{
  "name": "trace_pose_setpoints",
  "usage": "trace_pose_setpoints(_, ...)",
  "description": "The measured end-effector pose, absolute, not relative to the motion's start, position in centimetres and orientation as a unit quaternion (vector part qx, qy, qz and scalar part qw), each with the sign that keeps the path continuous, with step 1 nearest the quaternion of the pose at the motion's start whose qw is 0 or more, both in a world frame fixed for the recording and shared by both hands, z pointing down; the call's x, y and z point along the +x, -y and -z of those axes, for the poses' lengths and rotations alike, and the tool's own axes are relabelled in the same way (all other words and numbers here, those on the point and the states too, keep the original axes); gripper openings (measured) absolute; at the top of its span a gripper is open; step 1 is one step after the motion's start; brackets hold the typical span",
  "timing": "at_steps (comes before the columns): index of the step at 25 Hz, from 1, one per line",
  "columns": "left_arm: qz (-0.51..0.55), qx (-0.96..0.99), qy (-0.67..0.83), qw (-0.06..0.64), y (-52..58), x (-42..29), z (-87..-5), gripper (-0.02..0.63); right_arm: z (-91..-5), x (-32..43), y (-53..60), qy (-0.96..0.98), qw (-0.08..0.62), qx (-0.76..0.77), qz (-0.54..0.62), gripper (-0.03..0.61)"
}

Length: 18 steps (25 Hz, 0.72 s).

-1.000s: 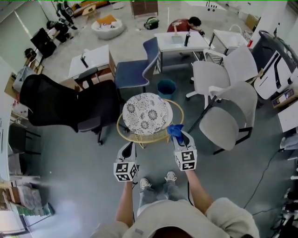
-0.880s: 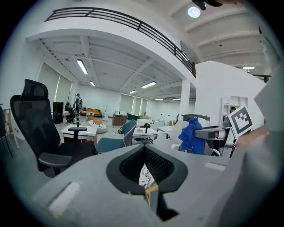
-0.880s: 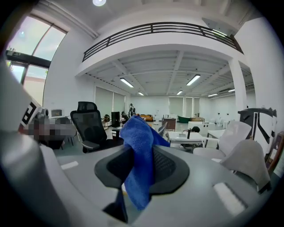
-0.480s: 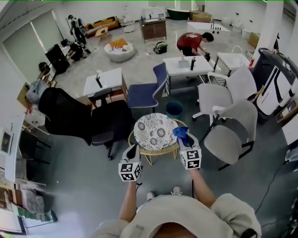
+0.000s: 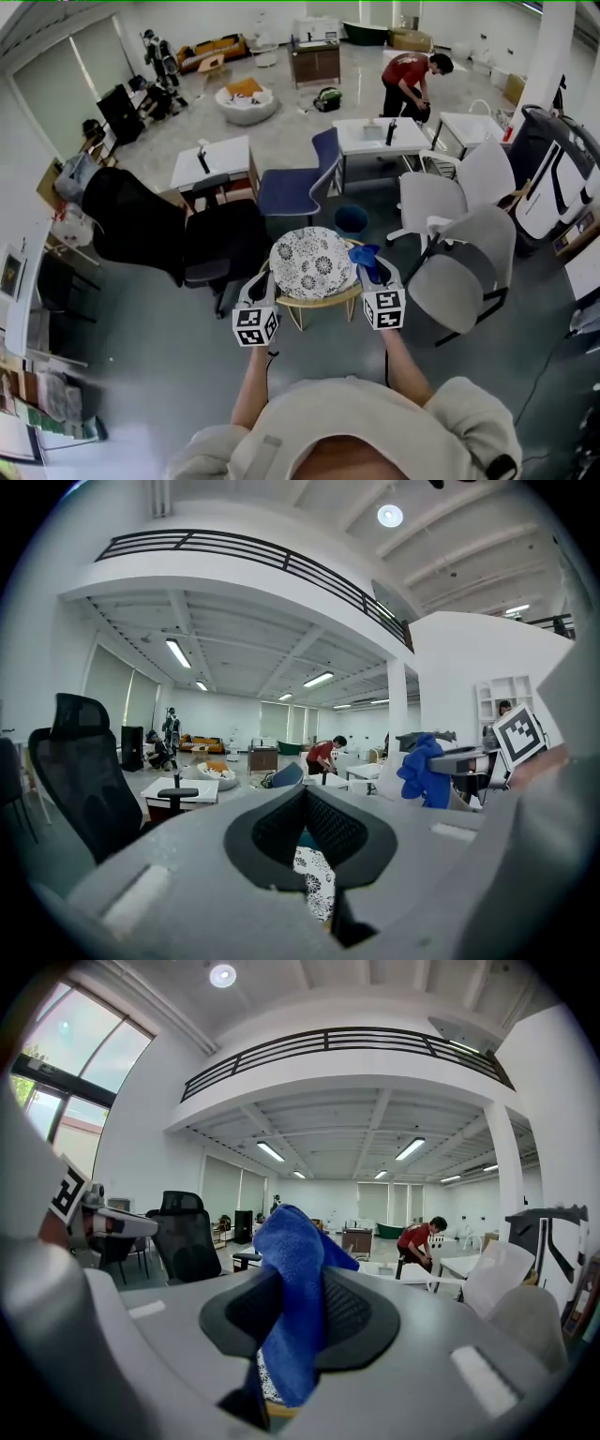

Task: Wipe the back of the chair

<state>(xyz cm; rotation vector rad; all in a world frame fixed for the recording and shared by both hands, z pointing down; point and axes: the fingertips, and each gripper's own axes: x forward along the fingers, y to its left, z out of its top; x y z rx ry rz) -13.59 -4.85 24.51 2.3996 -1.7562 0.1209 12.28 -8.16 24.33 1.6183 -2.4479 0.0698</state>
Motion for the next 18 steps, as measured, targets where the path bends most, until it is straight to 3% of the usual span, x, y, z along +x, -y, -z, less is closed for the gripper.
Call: trace_pose_setpoints(18, -0.049, 0.812, 0.575, 0.084, 3.9, -14.7, -24.4, 0.002, -24.2, 11.2, 6.7, 0.824, 0.112, 0.554, -0.024, 0.103)
